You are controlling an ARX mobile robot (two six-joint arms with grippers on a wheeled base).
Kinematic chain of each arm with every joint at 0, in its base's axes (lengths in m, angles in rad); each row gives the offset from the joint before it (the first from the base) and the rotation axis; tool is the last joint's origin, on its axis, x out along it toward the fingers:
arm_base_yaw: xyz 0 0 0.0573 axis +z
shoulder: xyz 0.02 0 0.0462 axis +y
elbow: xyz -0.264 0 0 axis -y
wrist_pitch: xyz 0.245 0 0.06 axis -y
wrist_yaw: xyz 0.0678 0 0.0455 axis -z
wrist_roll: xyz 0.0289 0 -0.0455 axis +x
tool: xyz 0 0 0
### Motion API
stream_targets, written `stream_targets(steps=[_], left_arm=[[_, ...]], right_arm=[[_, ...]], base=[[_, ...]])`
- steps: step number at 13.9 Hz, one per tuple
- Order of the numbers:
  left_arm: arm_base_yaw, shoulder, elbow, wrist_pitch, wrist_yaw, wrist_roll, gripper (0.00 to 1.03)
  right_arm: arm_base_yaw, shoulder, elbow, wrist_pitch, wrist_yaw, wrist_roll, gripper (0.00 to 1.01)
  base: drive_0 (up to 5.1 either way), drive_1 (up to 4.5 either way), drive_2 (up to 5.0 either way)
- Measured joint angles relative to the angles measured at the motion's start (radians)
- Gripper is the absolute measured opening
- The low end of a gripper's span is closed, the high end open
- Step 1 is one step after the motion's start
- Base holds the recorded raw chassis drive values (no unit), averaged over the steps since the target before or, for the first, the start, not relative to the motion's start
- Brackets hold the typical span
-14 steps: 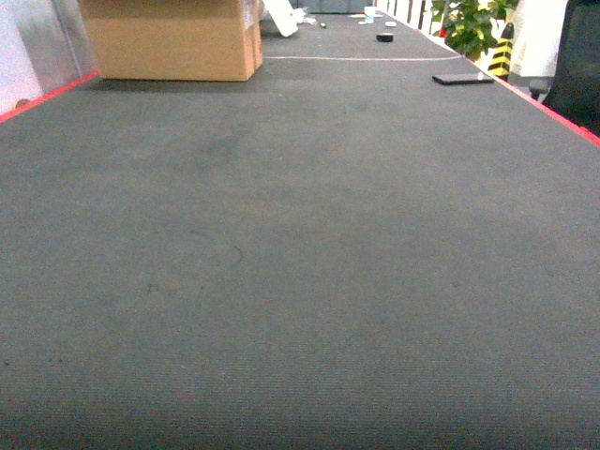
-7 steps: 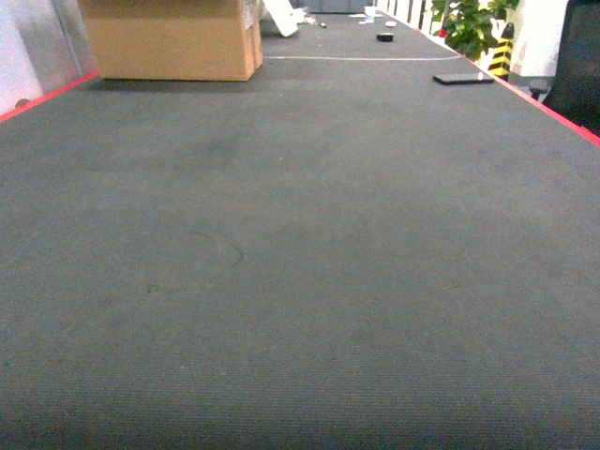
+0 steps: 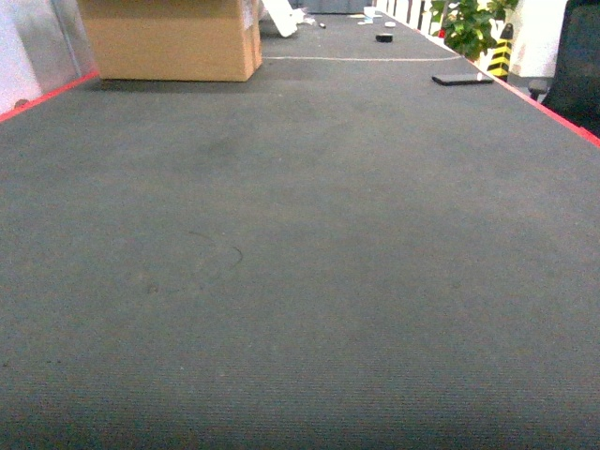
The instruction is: Sort blue parts and orange caps into right shelf containers
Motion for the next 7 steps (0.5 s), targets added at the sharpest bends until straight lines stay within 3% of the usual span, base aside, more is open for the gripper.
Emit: stream_targets(steps=[7], left_arm=[[0.001, -0.150, -0.061, -0.072, 0.001, 0.002, 0.42]], right_arm=[[0.006, -0.124, -0.054, -0.019, -0.004, 0.000, 0.43]], base=[[0.0, 0.00, 0.0]])
